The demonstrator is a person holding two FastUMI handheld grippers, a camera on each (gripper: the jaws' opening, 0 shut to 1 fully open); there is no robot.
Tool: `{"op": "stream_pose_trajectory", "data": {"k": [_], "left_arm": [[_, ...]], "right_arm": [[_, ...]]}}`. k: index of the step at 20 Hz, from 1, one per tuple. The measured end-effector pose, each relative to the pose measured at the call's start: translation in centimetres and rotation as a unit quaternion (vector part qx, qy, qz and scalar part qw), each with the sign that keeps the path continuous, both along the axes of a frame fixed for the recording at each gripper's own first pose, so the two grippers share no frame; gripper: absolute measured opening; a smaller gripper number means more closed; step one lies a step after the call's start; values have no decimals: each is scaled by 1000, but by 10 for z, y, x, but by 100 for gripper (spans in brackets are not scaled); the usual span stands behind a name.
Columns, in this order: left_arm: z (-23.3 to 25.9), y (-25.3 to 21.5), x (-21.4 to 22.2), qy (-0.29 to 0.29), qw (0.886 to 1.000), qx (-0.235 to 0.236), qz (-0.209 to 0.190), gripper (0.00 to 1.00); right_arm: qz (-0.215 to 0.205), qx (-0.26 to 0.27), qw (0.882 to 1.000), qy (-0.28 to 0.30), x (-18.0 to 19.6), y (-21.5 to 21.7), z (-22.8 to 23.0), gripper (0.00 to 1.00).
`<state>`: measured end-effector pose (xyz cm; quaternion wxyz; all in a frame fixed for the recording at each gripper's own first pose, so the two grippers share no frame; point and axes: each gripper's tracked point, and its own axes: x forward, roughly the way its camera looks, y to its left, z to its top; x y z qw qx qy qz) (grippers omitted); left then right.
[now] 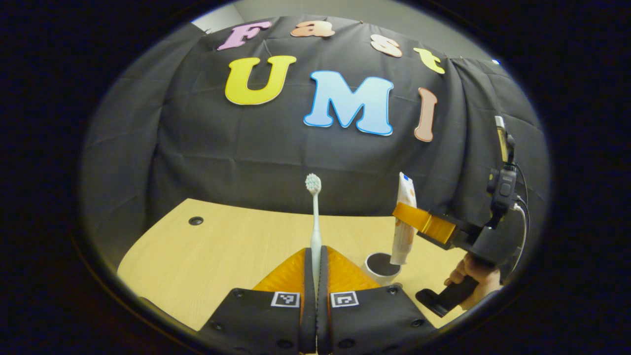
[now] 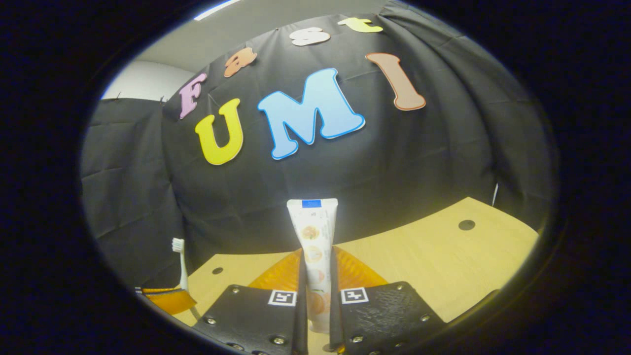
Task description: Put the toothbrush and toothpaste on the desktop into the cup, then pick up the cup and place it on the coaster on the desktop.
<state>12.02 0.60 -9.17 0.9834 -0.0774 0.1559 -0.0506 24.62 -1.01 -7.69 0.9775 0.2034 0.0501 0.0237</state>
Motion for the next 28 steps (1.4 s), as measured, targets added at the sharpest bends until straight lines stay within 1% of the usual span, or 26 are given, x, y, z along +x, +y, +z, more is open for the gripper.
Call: {"op": "stream_pose_trajectory", "data": {"k": [4, 7, 11, 15, 18, 23, 24, 25, 27, 28], "left_arm": [[-5, 4, -2, 9, 1000, -4, -1, 9], [-9, 9, -5, 17, 1000, -6, 3, 9], [-12, 10, -5, 21, 1000, -8, 3, 9], [-15, 7, -5, 26, 1000, -12, 1, 8], [-16, 4, -4, 28, 1000, -12, -1, 8], [-18, 1, -2, 31, 999, -12, -3, 8], [-19, 1, -2, 32, 999, -11, -3, 9], [-19, 1, -2, 32, 999, -11, -4, 9], [-18, 0, -1, 32, 999, -10, -5, 9], [-18, 0, -2, 31, 999, -9, -5, 9]], "right_arm": [[-4, -26, 1000, 7, 12, 3, -18, 18], [1, -32, 999, 37, 17, 6, -41, 18], [8, -40, 997, 72, 13, 11, -62, 21], [15, -68, 994, 90, 4, 14, -72, 22], [31, -83, 990, 110, -3, 20, -84, 25], [46, -109, 984, 134, -12, 26, -99, 27], [49, -110, 983, 137, -13, 27, -100, 33], [51, -110, 983, 142, -14, 28, -103, 28], [52, -109, 983, 140, -15, 28, -101, 31], [52, -109, 983, 141, -15, 29, -101, 31]]}}
